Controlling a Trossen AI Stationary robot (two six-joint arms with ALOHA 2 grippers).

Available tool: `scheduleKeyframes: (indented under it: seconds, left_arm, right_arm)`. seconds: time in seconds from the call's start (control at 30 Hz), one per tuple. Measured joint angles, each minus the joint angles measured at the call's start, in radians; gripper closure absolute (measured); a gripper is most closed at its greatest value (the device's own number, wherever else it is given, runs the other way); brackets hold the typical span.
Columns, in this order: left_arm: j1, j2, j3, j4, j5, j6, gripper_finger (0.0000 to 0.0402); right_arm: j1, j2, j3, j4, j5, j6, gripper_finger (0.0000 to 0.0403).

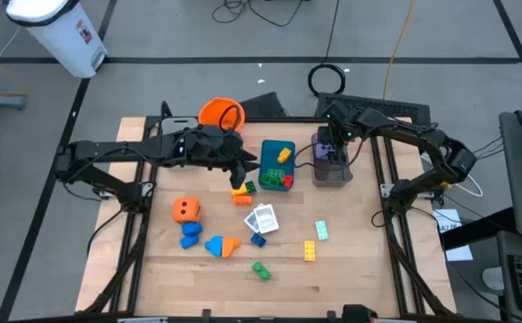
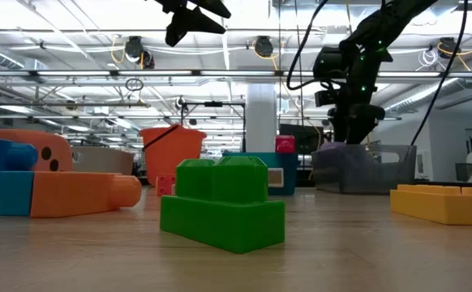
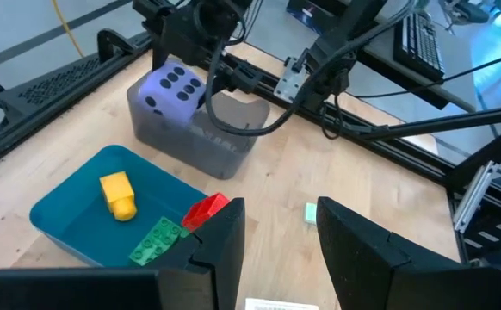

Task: Pick & Place Toys
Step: Put the purple dice into the black bin

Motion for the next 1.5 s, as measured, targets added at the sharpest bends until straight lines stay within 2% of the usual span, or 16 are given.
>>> scheduleKeyframes:
  seconds: [0.83, 1.33, 1.5]
  left_arm:
    - [0.0, 0.0, 0.0, 0.0, 0.0, -0.013, 0.025]
    - [0.0, 0.0, 0.0, 0.0, 0.0, -0.026, 0.025]
    - [0.0, 0.0, 0.0, 0.0, -0.001, -0.028, 0.025]
  right_arm:
    - [0.001, 0.006, 0.0, 0.008, 0.027, -0.075, 0.0052]
    - [0.001, 0.006, 0.0, 0.028, 0.027, -0.054, 0.0052]
    - [0.001, 0.006, 0.0, 0.032, 0.028, -0.026, 0.0033]
